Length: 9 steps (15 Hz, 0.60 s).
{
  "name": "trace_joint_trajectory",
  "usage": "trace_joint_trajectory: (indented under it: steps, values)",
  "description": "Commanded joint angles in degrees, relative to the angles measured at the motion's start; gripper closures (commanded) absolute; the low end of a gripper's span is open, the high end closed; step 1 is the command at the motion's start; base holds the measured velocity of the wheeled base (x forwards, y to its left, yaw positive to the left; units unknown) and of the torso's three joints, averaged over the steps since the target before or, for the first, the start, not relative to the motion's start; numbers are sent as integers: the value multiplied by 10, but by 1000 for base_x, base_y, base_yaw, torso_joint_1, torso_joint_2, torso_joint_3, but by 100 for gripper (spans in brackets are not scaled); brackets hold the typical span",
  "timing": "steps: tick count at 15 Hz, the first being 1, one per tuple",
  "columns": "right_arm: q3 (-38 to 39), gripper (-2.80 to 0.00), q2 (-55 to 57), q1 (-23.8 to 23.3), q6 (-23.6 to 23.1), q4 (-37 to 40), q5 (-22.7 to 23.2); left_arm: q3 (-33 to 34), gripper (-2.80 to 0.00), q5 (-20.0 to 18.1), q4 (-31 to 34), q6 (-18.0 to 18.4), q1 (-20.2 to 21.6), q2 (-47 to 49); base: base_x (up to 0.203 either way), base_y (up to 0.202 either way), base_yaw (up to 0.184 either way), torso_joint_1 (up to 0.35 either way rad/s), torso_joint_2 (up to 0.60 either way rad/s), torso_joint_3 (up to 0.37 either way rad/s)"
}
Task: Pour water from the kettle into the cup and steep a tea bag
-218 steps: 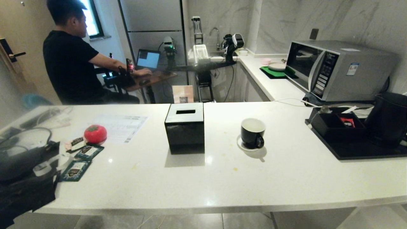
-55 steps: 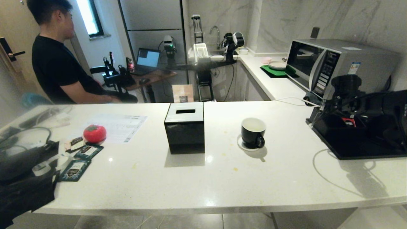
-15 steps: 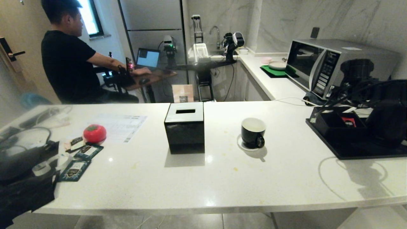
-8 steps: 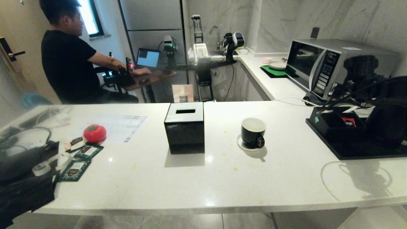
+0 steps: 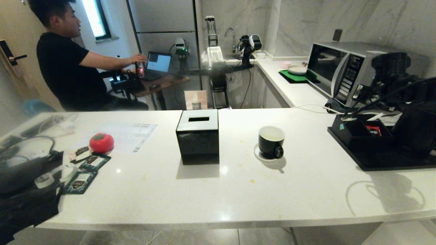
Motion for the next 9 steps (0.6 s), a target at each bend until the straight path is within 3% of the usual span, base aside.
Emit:
trace_joint_trajectory:
  steps: [1,9]
  values:
    - [27,0,-25,7,1,-12,-1,0,0,0,0,0,0,0,0,0,0,0,0,0]
    - [165,0,-125,24,-1,-78,-1,0,0,0,0,0,0,0,0,0,0,0,0,0]
